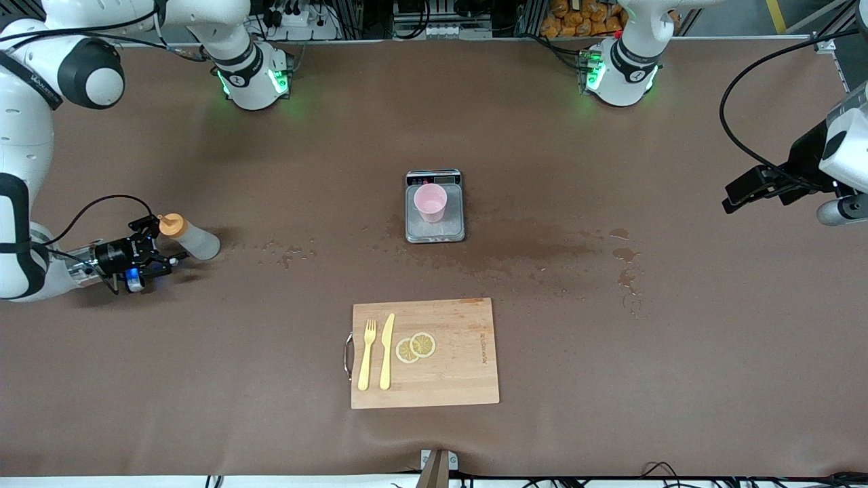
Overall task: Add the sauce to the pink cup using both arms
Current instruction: 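Lower the bottle upright onto the table and open the right gripper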
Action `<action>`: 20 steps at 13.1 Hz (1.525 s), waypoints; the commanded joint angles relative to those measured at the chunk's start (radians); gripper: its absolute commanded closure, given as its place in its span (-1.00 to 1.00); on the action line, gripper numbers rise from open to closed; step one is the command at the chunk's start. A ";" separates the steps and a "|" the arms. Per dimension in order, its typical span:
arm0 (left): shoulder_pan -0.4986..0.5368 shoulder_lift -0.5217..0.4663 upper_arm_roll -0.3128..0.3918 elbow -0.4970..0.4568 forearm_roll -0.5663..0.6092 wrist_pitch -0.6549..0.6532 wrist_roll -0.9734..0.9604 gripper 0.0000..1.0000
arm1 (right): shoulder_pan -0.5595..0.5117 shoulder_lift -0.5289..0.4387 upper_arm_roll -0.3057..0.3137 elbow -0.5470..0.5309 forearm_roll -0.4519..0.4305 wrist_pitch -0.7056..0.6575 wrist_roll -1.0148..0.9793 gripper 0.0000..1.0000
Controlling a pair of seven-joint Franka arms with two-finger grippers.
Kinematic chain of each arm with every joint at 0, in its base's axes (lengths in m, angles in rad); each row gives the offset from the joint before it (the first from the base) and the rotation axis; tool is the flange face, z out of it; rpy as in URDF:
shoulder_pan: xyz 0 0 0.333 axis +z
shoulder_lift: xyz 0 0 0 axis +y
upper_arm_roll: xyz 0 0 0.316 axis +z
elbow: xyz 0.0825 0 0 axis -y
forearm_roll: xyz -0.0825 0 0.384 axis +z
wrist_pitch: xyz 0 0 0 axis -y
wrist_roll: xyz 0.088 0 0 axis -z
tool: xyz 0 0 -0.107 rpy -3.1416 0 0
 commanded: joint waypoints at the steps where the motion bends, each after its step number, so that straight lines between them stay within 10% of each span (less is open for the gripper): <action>1: 0.000 -0.013 0.007 0.002 -0.005 -0.004 0.014 -1.00 | -0.013 -0.031 0.004 0.081 -0.041 -0.018 0.104 -1.00; 20: 0.008 -0.004 0.007 -0.006 -0.005 -0.015 0.017 -1.00 | 0.199 -0.359 0.009 0.223 -0.340 -0.017 0.161 -1.00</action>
